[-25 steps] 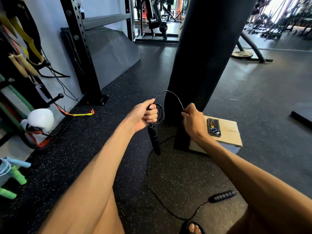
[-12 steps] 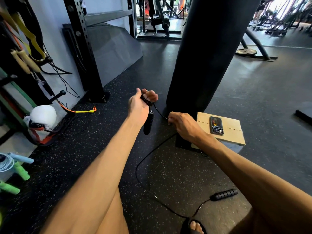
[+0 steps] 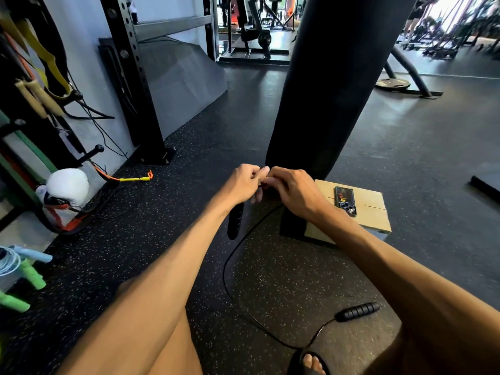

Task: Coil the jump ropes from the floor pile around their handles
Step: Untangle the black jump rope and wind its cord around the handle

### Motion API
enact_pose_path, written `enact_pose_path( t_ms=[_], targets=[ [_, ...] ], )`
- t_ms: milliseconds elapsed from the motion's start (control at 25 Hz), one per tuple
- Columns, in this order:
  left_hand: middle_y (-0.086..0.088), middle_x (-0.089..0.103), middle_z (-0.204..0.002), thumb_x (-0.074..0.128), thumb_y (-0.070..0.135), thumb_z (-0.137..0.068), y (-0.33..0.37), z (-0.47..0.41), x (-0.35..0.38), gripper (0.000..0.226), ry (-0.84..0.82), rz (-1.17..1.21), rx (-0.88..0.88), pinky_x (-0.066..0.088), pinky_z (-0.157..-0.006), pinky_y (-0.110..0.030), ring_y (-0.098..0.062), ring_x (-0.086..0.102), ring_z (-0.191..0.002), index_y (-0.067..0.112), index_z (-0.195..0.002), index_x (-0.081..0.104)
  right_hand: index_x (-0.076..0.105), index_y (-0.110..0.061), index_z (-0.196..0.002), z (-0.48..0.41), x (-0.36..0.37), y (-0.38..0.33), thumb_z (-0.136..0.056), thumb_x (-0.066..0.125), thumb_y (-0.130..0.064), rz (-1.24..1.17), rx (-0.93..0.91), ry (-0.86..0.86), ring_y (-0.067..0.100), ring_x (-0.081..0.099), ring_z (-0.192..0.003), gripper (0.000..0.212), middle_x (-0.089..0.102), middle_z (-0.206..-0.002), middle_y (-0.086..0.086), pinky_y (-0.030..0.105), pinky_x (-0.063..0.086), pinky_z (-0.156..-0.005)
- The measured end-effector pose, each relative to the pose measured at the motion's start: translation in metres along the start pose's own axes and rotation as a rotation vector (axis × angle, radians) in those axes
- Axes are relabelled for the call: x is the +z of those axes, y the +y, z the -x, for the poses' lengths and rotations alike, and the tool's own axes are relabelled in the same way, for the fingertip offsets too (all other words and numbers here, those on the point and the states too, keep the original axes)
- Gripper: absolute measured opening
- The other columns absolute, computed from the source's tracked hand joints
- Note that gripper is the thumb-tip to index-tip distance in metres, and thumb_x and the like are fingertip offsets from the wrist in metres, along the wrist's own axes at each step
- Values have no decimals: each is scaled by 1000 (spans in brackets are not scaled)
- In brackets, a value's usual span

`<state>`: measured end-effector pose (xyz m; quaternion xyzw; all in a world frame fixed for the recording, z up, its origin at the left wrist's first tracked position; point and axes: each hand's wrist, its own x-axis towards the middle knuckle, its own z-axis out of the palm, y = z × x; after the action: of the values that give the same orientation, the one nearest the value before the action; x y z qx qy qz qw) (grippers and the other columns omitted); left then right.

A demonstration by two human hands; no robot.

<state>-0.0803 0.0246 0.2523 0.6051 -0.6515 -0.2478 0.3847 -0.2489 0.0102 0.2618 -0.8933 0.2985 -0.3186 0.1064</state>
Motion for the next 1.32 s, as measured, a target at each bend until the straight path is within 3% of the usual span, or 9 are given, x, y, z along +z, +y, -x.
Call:
enact_pose_path(
  t_ms=[160, 320, 520, 680, 760, 840, 1040, 1200, 1320],
  targets=[
    [4, 48, -46, 46, 45, -100, 1, -3, -5, 54, -139, -96, -65, 32, -45, -23, -6, 40, -38, 13, -57, 55, 54, -18, -110, 0, -11, 11, -93, 62, -28, 72, 90, -46, 13, 60, -88, 21, 63, -99, -4, 34, 53, -75],
    [3, 25, -48, 56, 46, -94, -4, 2, -10, 54, -265, 242, -169, 22, -43, -23, -13, 20, -43, 22, -55, 28, 51, -19, -117, 8, -9, 36, -90, 61, -18, 304, 183, -10, 22, 51, -107, 28, 58, -115, 3, 40, 45, -91],
    [6, 20, -46, 58, 33, -96, -3, 0, -11, 50, -202, 658, -246, 13, -40, -22, -9, 16, -38, 24, -57, 28, 43, -10, -138, 12, 0, 49, -92, 57, -4, 277, 388, 0, 34, 41, -134, 49, 47, -140, 16, 49, 42, -108],
    [8, 16, -41, 50, 29, -99, -8, -6, -17, 55, -117, 961, -350, 8, -40, -23, -7, 13, -33, 24, -49, 28, 39, -12, -132, 20, -1, 58, -88, 46, 12, -45, 484, 132, 33, 70, -96, 52, 63, -121, 18, 50, 61, -73],
    [8, 16, -38, 49, 29, -99, -11, -7, -22, 58, -97, 1098, -370, 10, -36, -21, -7, 13, -31, 24, -45, 29, 36, -15, -117, 18, -8, 65, -89, 40, 12, -201, 541, 258, 29, 68, -68, 39, 67, -102, 13, 43, 59, -52],
    [9, 15, -36, 47, 29, -99, -13, -8, -28, 59, -61, 1218, -372, 12, -33, -20, -6, 13, -29, 23, -43, 29, 36, -12, -109, 18, -13, 76, -91, 38, 11, -210, 594, 353, 27, 61, -59, 29, 66, -83, 16, 34, 51, -43],
    [8, 17, -33, 45, 24, -99, -33, -12, -49, 59, 223, 1478, -371, 12, -33, -21, -7, 13, -27, 21, -42, 28, 46, -11, -102, 46, -13, 131, -89, 55, 0, 1, 868, 320, 36, 63, -84, 19, 65, -95, 19, 57, 55, -71],
    [6, 15, -34, 41, 21, -99, -50, -12, -59, 57, 495, 1607, -386, 13, -34, -21, -8, 13, -27, 20, -45, 25, 58, -4, -94, 70, -15, 145, -94, 55, -6, 296, 931, 199, 39, 63, -86, 3, 67, -94, 22, 50, 55, -75],
    [6, 15, -34, 37, 20, -101, -59, -10, -68, 50, 638, 1647, -397, 17, -34, -21, -9, 14, -27, 19, -53, 22, 63, -2, -88, 81, -14, 150, -92, 53, -1, 384, 932, 95, 36, 63, -78, 11, 67, -85, 21, 46, 56, -70]
  ],
)
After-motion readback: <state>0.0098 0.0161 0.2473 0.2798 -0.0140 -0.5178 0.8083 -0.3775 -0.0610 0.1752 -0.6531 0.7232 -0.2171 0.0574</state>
